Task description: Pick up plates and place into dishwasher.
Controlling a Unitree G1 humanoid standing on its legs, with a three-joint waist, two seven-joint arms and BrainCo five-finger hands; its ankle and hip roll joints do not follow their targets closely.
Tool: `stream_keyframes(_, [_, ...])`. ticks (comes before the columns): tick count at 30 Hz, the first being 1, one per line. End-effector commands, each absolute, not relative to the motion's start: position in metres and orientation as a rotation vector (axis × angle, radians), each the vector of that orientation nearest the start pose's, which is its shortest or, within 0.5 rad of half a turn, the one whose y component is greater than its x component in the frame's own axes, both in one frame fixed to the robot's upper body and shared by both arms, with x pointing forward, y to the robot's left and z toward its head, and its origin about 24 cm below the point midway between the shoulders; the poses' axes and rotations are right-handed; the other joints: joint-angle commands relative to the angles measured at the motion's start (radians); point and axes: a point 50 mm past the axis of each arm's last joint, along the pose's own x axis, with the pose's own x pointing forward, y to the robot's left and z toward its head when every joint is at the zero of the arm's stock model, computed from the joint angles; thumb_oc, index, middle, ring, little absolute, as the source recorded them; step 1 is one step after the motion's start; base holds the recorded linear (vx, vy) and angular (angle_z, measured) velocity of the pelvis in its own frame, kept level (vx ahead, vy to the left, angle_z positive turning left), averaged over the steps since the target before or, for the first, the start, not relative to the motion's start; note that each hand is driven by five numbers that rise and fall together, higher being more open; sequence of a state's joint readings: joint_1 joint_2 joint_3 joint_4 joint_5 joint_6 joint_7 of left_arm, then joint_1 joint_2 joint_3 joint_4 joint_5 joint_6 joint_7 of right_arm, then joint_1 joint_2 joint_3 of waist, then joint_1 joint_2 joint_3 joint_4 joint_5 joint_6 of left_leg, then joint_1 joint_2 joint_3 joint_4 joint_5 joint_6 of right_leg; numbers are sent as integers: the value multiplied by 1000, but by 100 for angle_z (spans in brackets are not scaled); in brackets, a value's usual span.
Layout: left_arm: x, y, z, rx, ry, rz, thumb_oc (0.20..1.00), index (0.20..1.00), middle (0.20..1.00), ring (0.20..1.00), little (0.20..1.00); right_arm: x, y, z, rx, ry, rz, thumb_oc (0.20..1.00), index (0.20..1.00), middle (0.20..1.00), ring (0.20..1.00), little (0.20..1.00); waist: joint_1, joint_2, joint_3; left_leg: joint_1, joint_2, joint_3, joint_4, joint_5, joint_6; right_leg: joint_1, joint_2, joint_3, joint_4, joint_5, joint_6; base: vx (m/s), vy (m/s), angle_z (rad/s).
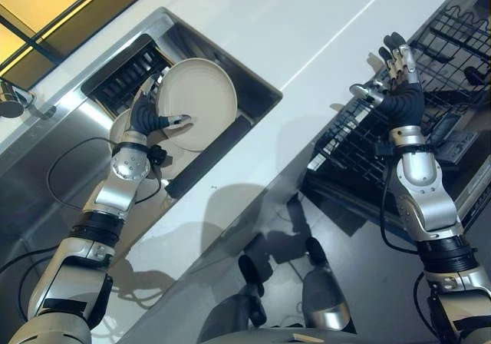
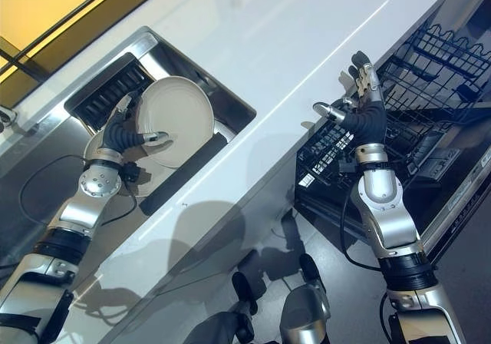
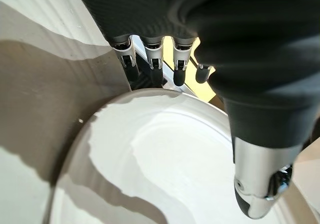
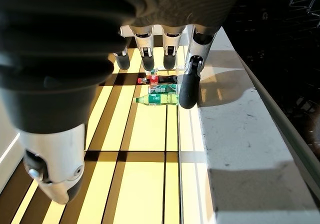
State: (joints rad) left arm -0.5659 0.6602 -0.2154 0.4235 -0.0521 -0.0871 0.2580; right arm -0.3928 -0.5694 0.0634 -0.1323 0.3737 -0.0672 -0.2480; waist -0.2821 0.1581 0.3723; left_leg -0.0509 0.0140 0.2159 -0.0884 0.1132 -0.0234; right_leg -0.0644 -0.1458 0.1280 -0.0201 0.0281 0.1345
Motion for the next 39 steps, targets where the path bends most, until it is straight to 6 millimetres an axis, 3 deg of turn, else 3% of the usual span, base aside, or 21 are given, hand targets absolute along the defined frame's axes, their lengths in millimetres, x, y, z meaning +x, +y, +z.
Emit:
stream_keyframes(1, [351,273,210,764,-380,336,1000,1000,1000,1000,1000,297,-205,169,-187,-389,-29,1000,1000,1000,1000,1000,28,-32,-13,6,-3,-31,95,-82,-46,-116,-56,20,75,48,2,19,59,0])
stream_keyframes(12, [362,276,225,761,-364,385,1000,1000,1000,1000,1000,301,-205,179,-224,-390,-13,1000,1000,1000,1000,1000,9,-1,5,-6,-19,-27,99,-79,-50,-130,-65,34,82,44,-1,26,63,1])
stream_keyframes(18, [369,264,222,655,-337,267,1000,1000,1000,1000,1000,300,-206,182,-226,-401,-10,1000,1000,1000,1000,1000,-5,4,27,-21,-22,-26,107,-78,-50,-150,-61,50,94,47,-3,6,17,-1])
stream_keyframes(27, [378,248,197,609,-167,56,1000,1000,1000,1000,1000,302,-204,189,-257,-412,5,1000,1000,1000,1000,1000,-25,23,60,-34,-28,-18,114,-72,-51,-168,-60,66,97,55,-4,11,38,-4])
stream_keyframes(30, [379,246,185,527,-78,-58,1000,1000,1000,1000,1000,301,-207,189,-266,-410,7,1000,1000,1000,1000,1000,-29,30,66,-31,-30,-18,107,-69,-51,-163,-62,66,90,55,-3,11,25,1])
stream_keyframes(34, [378,228,170,357,16,-271,1000,1000,1000,1000,1000,302,-208,192,-274,-416,18,1000,1000,1000,1000,1000,-33,37,76,-30,-33,-20,104,-66,-49,-161,-63,64,86,59,-3,0,0,0])
stream_keyframes(39, [378,212,155,276,83,-403,1000,1000,1000,1000,1000,305,-204,193,-286,-411,31,1000,1000,1000,1000,1000,-42,47,78,-21,-35,-17,100,-63,-49,-149,-64,62,81,58,-4,6,21,0])
